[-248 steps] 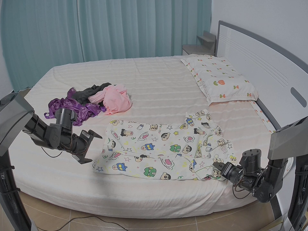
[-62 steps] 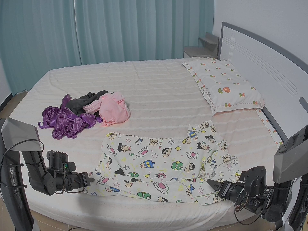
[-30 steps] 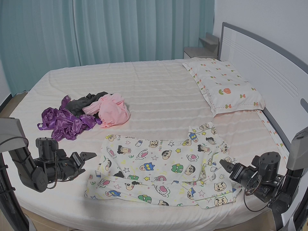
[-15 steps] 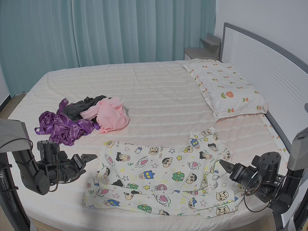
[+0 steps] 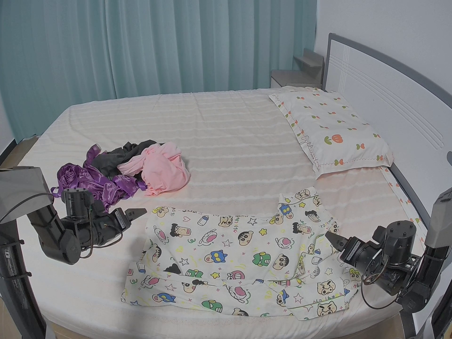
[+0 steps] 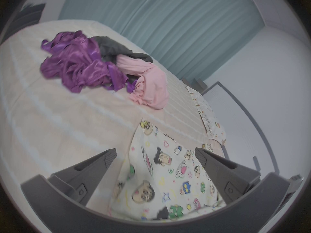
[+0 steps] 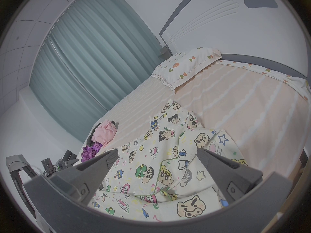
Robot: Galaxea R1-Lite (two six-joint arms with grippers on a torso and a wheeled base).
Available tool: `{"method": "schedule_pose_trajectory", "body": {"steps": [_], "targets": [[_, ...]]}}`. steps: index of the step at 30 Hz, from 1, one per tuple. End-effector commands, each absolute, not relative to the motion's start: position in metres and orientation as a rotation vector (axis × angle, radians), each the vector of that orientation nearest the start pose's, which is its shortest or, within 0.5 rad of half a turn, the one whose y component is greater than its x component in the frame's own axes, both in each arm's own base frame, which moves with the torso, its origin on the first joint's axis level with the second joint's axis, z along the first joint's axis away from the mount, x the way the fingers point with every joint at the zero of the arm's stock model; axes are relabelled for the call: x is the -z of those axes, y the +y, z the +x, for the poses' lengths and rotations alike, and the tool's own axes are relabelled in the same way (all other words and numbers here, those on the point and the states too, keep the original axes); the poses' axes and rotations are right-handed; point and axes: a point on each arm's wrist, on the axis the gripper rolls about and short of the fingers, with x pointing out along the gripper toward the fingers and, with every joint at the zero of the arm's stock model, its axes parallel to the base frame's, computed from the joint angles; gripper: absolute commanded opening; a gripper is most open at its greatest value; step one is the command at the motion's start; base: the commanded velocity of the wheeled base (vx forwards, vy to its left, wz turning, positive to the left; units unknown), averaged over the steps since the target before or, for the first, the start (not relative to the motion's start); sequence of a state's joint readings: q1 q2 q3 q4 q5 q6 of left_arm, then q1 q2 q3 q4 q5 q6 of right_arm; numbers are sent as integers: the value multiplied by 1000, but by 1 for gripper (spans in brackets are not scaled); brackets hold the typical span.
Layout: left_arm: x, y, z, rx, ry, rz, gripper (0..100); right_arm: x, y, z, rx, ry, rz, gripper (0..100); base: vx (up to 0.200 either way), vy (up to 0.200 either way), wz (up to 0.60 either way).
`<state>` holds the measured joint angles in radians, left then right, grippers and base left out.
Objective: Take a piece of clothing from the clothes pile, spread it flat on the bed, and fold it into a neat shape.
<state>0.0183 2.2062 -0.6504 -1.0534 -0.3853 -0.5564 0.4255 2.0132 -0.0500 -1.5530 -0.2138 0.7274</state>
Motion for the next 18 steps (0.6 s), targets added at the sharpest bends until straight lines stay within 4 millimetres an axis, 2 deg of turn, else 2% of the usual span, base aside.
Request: {"method": "schedule_pose_trajectory", "body": {"steps": [1, 5, 10, 18], "targets": [[24, -14, 395, 250, 628, -603, 100, -29, 87, 216, -37, 465, 564, 100, 0, 0, 0], [30, -36, 421, 294, 654, -586, 100, -28, 86, 215, -37, 468, 560, 100, 0, 0, 0], [29, -52, 444, 317, 690, -577, 100, -28, 89, 215, -51, 469, 559, 100, 0, 0, 0], [25, -60, 452, 347, 663, -547, 100, -30, 88, 212, -46, 469, 559, 100, 0, 0, 0]]}}
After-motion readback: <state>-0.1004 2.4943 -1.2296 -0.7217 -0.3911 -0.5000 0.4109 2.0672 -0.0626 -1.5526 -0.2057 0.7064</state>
